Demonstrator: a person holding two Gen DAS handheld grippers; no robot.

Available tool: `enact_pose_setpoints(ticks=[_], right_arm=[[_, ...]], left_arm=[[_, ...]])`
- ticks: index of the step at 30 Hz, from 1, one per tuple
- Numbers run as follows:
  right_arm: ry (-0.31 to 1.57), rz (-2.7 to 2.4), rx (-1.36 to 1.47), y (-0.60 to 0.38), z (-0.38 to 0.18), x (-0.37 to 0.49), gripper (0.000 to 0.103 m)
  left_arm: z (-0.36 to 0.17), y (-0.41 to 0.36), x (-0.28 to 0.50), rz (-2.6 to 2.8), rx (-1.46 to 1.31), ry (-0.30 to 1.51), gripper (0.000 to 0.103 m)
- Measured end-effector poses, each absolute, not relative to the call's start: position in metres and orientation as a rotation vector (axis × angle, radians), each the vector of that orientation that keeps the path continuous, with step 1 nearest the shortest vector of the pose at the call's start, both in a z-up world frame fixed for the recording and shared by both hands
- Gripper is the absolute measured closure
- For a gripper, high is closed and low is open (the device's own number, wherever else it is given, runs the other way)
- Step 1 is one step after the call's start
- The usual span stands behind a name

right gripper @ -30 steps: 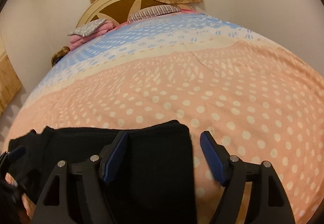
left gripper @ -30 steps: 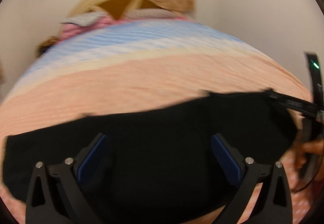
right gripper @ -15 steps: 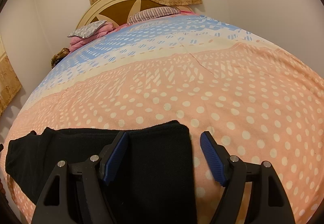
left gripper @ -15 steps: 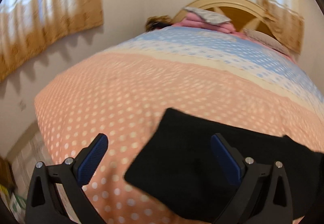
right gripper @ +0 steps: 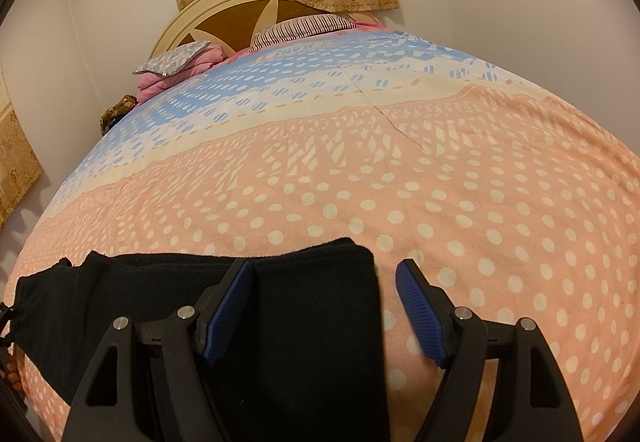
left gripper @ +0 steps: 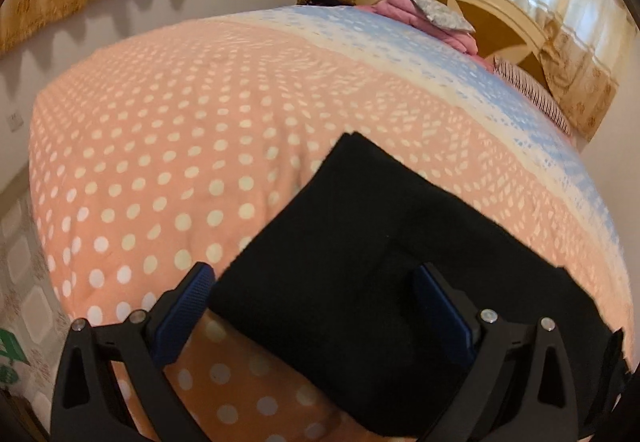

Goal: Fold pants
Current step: 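Grasp the strip's other end with the left gripper and lift it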

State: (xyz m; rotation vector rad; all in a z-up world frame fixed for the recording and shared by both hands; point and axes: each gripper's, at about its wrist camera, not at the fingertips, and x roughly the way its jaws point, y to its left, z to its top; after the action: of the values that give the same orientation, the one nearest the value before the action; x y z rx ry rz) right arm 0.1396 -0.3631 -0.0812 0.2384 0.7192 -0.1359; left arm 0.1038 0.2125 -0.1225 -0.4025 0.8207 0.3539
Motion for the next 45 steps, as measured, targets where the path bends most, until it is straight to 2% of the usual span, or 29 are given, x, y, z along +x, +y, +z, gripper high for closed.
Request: enact_pose_setpoints(ticks=[2, 4, 5, 7, 8, 13, 19, 24, 26, 30, 31, 32, 35, 40, 43, 45], right_arm=[[0.719, -0.136, 0.239, -0.363, -0.081, 0.14, 0.027], [0.719, -0.136, 0.237, -0.363, -0.081, 0.14, 0.027], [0.719, -0.136, 0.238, -0.363, -0.081, 0.14, 0.027], [0.719, -0.136, 0.238, -0.363, -0.081, 0.14, 0.027], [0.719, -0.137, 0.237, -0.363, -0.081, 0.14, 0.027], [0.719, -0.138, 0.235, -0.363, -0.081, 0.14, 0.027], [0.711, -0.145, 0.244, -0.365, -0.078, 0.137, 0.028], [0.446, -0.14, 0.246, -0.363, -0.036, 0.1, 0.028], [0.408, -0.064, 0.241, -0.356, -0.029, 0.093, 0.028], [0.487, 0.144, 0.288, -0.332, -0.036, 0.104, 0.028], [0.518, 0.202, 0.308, -0.325, -0.04, 0.108, 0.031], [0.536, 0.241, 0.317, -0.321, -0.043, 0.111, 0.039], [0.608, 0.357, 0.226, -0.289, -0.05, 0.116, 0.051], [0.779, 0.462, 0.067, -0.241, -0.085, 0.125, 0.052], [0.741, 0.446, -0.106, -0.226, -0.081, 0.117, 0.05], [0.74, 0.483, -0.015, -0.238, -0.077, 0.12, 0.05]], left_arm=[[-0.121, 0.21, 0.102, 0.351, -0.405, 0.814, 0.006], [-0.119, 0.214, 0.101, 0.358, -0.403, 0.806, 0.025], [-0.118, 0.216, 0.101, 0.361, -0.404, 0.803, 0.029], [-0.116, 0.224, 0.097, 0.334, -0.45, 0.785, 0.051], [-0.115, 0.229, 0.093, 0.316, -0.485, 0.775, 0.057], [-0.116, 0.228, 0.093, 0.286, -0.503, 0.758, 0.072], [-0.093, 0.218, 0.096, 0.293, -0.462, 0.696, 0.076], [-0.059, 0.196, 0.093, 0.255, -0.356, 0.606, 0.076], [-0.049, 0.184, 0.093, 0.232, -0.317, 0.582, 0.076], [-0.036, 0.164, 0.093, 0.188, -0.259, 0.548, 0.076], [-0.035, 0.162, 0.094, 0.18, -0.254, 0.545, 0.076], [-0.033, 0.16, 0.094, 0.177, -0.25, 0.542, 0.076], [-0.031, 0.159, 0.094, 0.176, -0.243, 0.537, 0.076], [-0.032, 0.153, 0.092, 0.171, -0.22, 0.532, 0.076], [-0.029, 0.151, 0.09, 0.154, -0.228, 0.528, 0.076], [-0.023, 0.146, 0.089, 0.13, -0.222, 0.517, 0.076]])
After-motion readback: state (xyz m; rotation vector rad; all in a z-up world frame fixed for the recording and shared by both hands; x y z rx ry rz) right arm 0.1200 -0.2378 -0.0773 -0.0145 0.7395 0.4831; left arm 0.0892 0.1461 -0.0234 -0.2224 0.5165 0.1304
